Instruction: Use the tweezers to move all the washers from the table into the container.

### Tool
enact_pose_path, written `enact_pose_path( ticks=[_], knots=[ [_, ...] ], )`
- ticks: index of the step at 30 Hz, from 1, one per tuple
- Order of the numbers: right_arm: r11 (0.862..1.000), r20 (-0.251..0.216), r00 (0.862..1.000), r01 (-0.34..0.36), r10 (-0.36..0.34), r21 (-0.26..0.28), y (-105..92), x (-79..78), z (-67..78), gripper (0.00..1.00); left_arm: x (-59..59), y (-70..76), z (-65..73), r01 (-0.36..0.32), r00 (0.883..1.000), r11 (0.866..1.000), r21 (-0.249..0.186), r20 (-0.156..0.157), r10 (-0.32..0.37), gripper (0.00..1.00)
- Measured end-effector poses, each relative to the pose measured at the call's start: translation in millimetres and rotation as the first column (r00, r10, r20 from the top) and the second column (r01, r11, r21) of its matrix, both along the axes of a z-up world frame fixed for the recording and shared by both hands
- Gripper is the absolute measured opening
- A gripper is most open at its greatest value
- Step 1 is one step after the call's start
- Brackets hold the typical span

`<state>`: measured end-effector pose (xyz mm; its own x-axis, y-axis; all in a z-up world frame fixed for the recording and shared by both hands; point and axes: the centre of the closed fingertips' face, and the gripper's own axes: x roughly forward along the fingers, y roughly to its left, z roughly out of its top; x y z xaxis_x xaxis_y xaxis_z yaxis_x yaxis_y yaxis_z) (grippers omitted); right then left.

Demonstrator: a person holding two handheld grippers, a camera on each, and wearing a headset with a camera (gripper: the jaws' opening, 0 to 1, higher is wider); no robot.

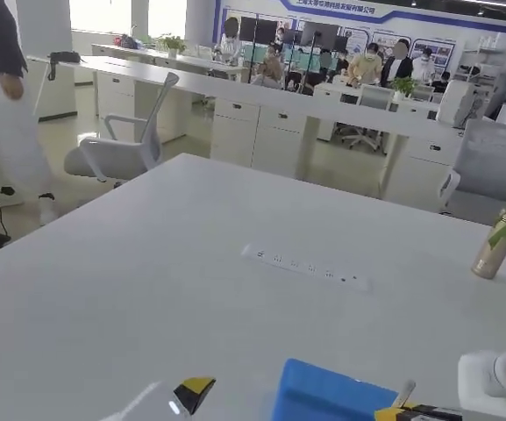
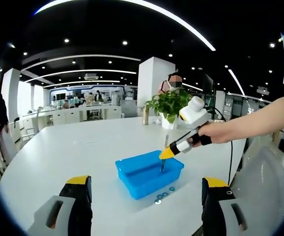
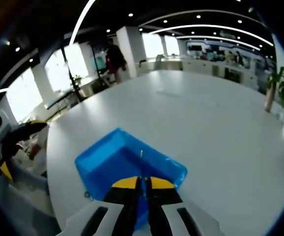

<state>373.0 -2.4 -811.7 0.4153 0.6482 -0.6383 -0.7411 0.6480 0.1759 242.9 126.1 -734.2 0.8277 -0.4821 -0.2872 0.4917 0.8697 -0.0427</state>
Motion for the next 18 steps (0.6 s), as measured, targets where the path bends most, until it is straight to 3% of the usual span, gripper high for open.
enact_pose_path(
  ticks=[9,18],
  knots=[
    [1.0,0.013,1.0,-0.012,0.012,0.011,2.0,-5.9,3.3,0.03,-0.2,1.8,0.8,-0.007,1.0,1.0,0.001,0.005,0.007,0.95],
    [0.996,0.05,0.999,-0.023,0.019,0.081,8.8,-18.0,33.0,0.03,-0.2,1.0,0.0,-0.005,1.0,1.0,0.013,0.003,0.004,0.94]
  ],
)
